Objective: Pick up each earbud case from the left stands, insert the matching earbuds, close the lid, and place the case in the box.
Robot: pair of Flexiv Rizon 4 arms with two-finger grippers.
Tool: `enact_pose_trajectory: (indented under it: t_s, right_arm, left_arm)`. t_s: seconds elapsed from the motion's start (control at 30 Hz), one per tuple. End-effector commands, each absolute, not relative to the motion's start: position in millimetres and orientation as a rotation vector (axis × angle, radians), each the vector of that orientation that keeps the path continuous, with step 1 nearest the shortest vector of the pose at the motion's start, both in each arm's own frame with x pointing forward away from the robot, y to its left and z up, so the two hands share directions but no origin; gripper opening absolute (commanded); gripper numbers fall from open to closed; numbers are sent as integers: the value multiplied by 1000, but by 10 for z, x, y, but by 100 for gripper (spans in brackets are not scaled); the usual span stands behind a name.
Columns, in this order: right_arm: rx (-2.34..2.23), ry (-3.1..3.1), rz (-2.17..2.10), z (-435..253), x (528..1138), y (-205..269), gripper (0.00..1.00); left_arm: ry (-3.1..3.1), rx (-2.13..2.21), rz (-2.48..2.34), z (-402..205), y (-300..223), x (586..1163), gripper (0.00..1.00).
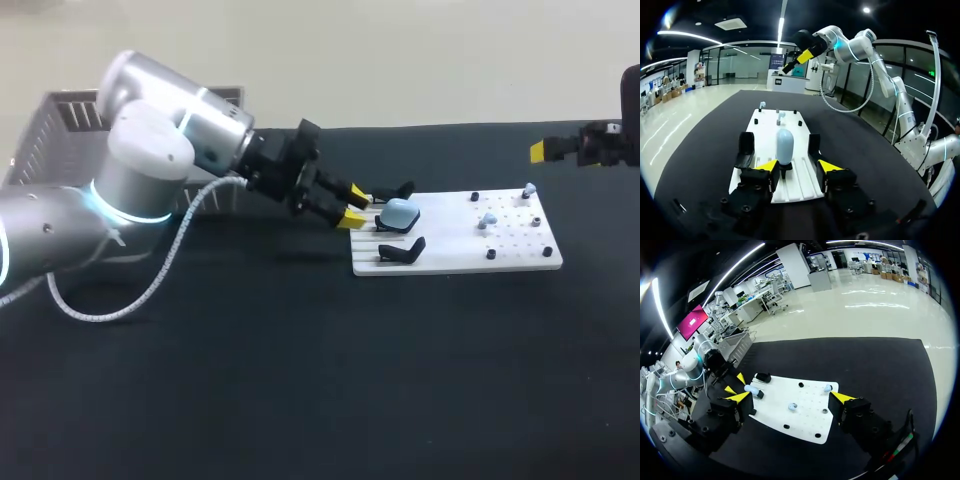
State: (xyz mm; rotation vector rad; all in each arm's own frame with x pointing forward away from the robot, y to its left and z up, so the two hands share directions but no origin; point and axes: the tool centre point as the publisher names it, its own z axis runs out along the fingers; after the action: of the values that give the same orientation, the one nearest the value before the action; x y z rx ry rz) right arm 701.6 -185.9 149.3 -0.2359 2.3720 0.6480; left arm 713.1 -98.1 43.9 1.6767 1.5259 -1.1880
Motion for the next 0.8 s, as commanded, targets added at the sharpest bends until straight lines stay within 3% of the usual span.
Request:
enact_pose_trajectory:
  t_s: [0.03,0.8]
  right_arm:
    - [-236,2372,646,1496,7011,-1859,100]
    - [-236,2372,646,1496,7011,-1859,100]
  left_arm:
    - [1528,1679,-1193,407,-1020,7145,53]
    - [1509,1713,-1217,347,-1172,7238,49]
